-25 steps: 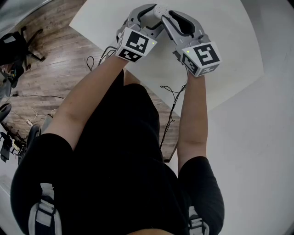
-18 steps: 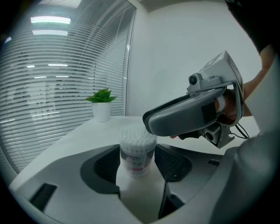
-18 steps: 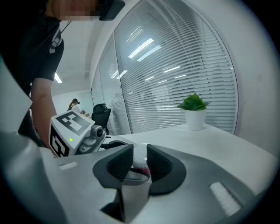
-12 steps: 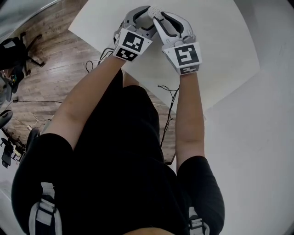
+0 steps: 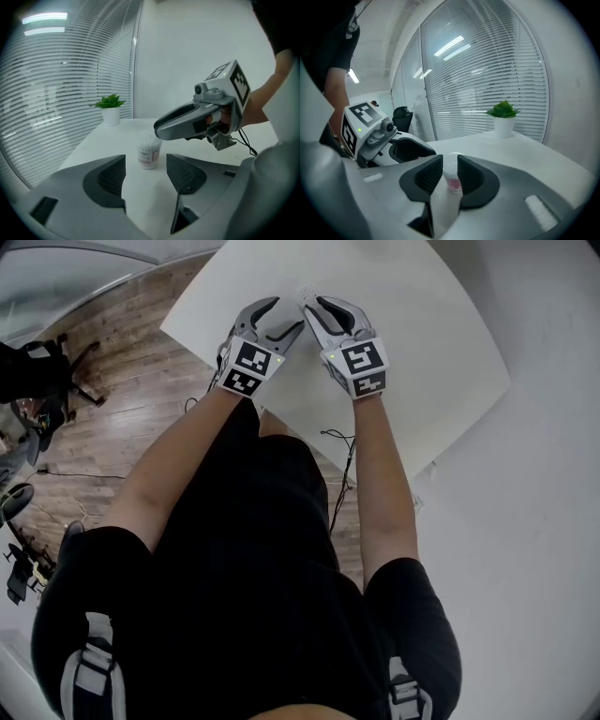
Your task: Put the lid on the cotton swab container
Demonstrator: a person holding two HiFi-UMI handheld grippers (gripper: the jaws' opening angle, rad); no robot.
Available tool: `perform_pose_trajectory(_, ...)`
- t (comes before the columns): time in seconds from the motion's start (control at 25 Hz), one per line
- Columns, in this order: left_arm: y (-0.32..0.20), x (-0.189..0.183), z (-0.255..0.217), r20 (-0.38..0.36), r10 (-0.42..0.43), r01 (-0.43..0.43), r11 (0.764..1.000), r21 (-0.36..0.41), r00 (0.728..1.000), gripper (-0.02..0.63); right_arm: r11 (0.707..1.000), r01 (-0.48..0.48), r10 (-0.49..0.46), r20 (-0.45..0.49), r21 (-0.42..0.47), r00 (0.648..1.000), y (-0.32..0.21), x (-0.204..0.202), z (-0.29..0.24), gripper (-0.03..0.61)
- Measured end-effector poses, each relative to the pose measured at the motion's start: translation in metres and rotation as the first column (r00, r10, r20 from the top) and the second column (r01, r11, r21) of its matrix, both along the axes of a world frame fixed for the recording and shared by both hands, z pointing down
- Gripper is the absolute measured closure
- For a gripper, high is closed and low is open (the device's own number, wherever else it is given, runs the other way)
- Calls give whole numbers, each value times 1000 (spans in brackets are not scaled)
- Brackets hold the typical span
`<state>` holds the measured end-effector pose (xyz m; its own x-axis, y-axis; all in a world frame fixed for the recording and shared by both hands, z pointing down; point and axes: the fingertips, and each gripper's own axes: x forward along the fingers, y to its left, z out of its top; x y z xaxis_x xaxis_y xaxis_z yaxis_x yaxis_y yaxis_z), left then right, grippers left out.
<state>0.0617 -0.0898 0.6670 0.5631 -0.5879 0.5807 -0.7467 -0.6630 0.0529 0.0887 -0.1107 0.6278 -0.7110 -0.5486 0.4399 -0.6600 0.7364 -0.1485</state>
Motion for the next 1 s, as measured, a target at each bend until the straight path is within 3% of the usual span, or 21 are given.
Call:
perform_pose_trajectory(0.12,2,0,-43,15,10,-10,999,47,1000,348,995,-85,81,77,51,994,-2,30,-42,472)
perform_pose_trajectory(0.28,1,-3,-102,-26,7,-4,995,95,1000,350,978,-168,147,163,124,976,10,55,-105,472)
perform_pose_trajectory(0.52,7,6,-178,-106,116,-96,979,178,988,419,960,-221,175,243,175,954,40,68,-182,480)
perform_pose_trajectory(0.84,13,24,-261,-220,290,-228,935,270,931,583,925,-342,276,327,165,904,67,80,-241,524)
perform_pose_trajectory(1.0,16,35,-302,-258,380,-288,898,332,888,604,896,-401,329,318,193,889,75,84,-262,568)
